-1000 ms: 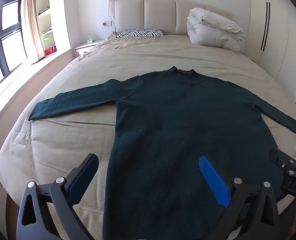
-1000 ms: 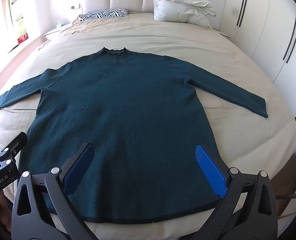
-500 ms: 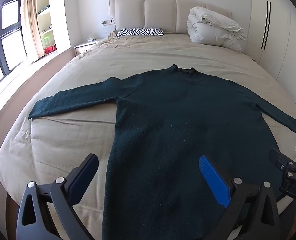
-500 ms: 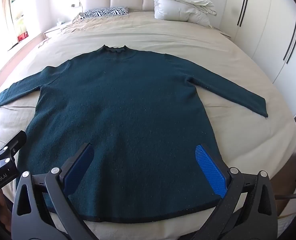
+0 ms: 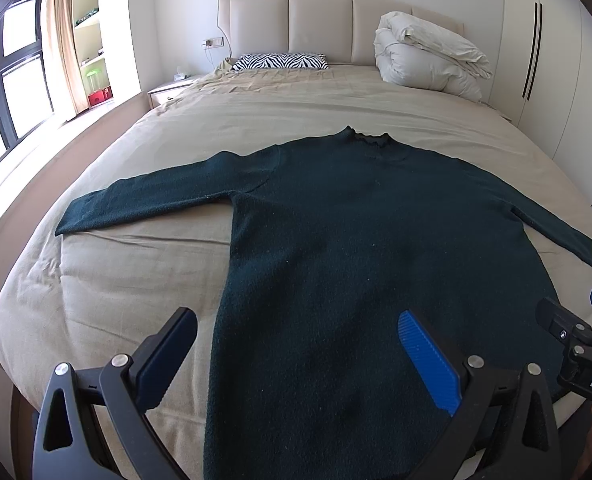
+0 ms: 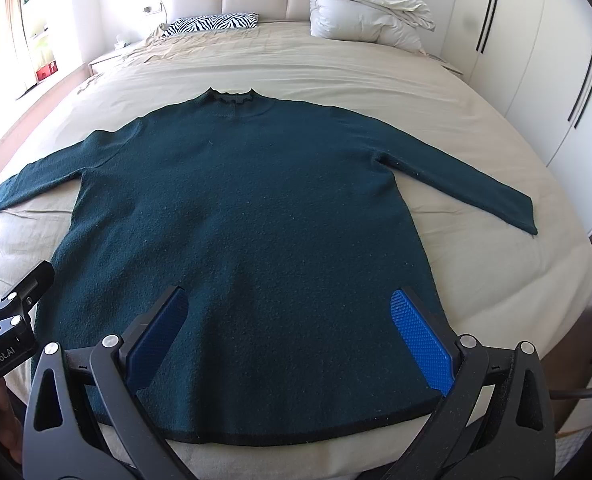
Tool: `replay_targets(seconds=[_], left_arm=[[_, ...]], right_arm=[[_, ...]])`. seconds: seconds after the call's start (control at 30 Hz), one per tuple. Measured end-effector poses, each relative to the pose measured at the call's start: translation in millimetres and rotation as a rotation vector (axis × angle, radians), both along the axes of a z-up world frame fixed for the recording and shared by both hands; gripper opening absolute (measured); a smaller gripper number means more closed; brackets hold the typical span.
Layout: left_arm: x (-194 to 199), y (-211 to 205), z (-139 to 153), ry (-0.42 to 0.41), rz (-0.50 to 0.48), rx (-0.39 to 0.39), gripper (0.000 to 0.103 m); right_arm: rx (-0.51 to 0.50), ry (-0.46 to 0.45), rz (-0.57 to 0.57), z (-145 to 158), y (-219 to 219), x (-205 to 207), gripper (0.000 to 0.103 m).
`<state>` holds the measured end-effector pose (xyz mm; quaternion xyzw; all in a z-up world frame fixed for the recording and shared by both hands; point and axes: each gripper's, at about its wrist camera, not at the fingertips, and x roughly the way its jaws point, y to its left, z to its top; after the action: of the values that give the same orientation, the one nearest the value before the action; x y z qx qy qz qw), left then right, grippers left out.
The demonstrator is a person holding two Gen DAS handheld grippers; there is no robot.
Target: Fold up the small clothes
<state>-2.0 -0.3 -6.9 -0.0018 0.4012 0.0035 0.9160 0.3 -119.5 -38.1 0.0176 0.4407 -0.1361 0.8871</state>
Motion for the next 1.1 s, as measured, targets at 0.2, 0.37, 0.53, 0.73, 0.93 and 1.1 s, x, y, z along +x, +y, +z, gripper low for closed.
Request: replay_targets(seconds=[0.2,0.37,0.53,0.73,0.93,1.1], left_arm=[[0.2,-0.1,-0.1,0.001,-0.001,0.0,0.103],[0.5,-0.1,-1.5,0.007,-0.001,-0.001,0.103],[1.0,-0.1,-1.2,0.008,-0.002,-0.002,0.103],[0.9,-0.9,-1.5,0.005,-0.001,-0.001,0.103],[2.0,0.1,-1.0,0.006,-0.003,-0.003,0.103],[1.4,-0.4,-1.4,0.008,-0.005,-0.003,0.103]], right_arm=[[-0.002,0.001,0.0,-0.7,1.0,0.1,0.103],[-0.003,0.004,0.003,-2.6,3.1,0.9,0.103],[-0.004,0.006,0.004,-3.1,3.6,1.3,0.103],[-0.004,0.008,0.007,-5.2,5.3,2.6,0.103],[-0.004,0.01,0.007,-6.5,6.3,2.5,0.103],[-0.001,0.014,0.007,-8.2,5.8,2.9,0.103]])
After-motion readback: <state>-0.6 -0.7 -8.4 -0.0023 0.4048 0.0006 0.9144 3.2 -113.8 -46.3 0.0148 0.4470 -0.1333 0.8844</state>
